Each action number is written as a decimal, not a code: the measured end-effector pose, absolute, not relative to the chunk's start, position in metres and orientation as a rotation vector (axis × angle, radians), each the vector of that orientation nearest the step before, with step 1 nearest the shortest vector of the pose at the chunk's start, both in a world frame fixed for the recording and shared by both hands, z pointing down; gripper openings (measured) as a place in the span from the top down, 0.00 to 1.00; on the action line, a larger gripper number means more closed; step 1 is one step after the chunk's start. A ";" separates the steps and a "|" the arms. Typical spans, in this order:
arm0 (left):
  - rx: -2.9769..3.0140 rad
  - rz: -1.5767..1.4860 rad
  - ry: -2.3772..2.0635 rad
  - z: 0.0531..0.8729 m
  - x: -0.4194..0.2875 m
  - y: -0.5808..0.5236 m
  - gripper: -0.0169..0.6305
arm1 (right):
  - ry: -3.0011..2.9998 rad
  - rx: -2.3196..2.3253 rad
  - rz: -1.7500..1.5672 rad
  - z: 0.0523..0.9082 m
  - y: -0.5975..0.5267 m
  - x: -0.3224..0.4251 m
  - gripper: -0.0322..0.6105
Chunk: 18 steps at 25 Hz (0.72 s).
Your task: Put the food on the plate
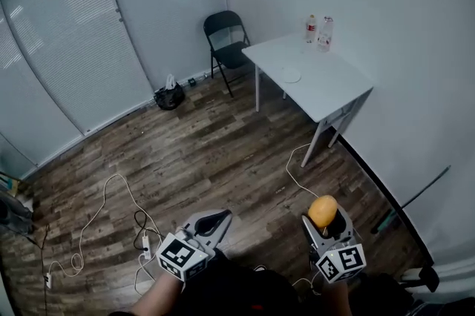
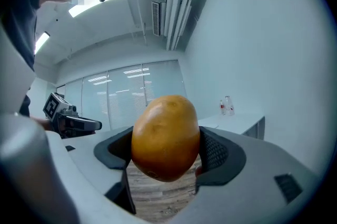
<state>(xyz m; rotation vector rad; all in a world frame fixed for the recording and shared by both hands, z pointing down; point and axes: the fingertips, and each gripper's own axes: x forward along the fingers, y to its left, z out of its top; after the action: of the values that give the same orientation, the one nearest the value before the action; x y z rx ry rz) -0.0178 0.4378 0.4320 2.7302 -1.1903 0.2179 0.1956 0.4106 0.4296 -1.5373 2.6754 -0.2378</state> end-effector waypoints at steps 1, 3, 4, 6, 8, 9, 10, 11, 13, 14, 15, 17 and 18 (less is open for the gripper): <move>2.723 0.224 -1.198 0.434 -0.019 0.438 0.94 | 2.672 -1.522 -0.245 0.431 0.408 0.194 0.37; 2.710 0.229 -1.216 0.437 -0.022 0.433 0.94 | 2.677 -1.491 -0.247 0.433 0.403 0.190 0.37; 2.705 0.226 -1.223 0.438 -0.023 0.429 0.94 | 2.684 -1.484 -0.242 0.434 0.400 0.188 0.37; 2.697 0.214 -1.223 0.441 -0.023 0.418 0.94 | 2.695 -1.490 -0.233 0.438 0.396 0.189 0.37; 2.701 0.206 -1.216 0.444 -0.021 0.404 0.94 | 2.683 -1.520 -0.240 0.443 0.391 0.195 0.37; 2.708 0.201 -1.209 0.445 -0.020 0.396 0.94 | 2.674 -1.541 -0.247 0.445 0.387 0.199 0.37; 2.718 0.193 -1.199 0.446 -0.019 0.386 0.94 | 2.666 -1.565 -0.250 0.446 0.382 0.202 0.37; 2.732 0.188 -1.184 0.445 -0.017 0.377 0.94 | 2.659 -1.589 -0.249 0.447 0.375 0.206 0.37; 2.768 0.184 -1.140 0.444 -0.011 0.357 0.94 | 2.649 -1.633 -0.244 0.447 0.361 0.211 0.37; 2.784 0.182 -1.116 0.443 -0.008 0.346 0.94 | 2.644 -1.652 -0.247 0.447 0.352 0.212 0.37; 2.799 0.180 -1.096 0.444 -0.006 0.333 0.94 | 2.639 -1.671 -0.252 0.448 0.341 0.214 0.37; 2.818 0.181 -1.076 0.445 -0.006 0.304 0.94 | 2.627 -1.713 -0.260 0.448 0.315 0.214 0.37; 2.821 0.184 -1.071 0.446 -0.008 0.289 0.94 | 2.620 -1.727 -0.262 0.446 0.301 0.212 0.37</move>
<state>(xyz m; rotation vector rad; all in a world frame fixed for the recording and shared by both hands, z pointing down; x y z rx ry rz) -0.0081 0.2889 0.4457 2.8213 -1.0705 0.1840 0.2115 0.3009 0.4463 -1.7267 2.6200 -0.2618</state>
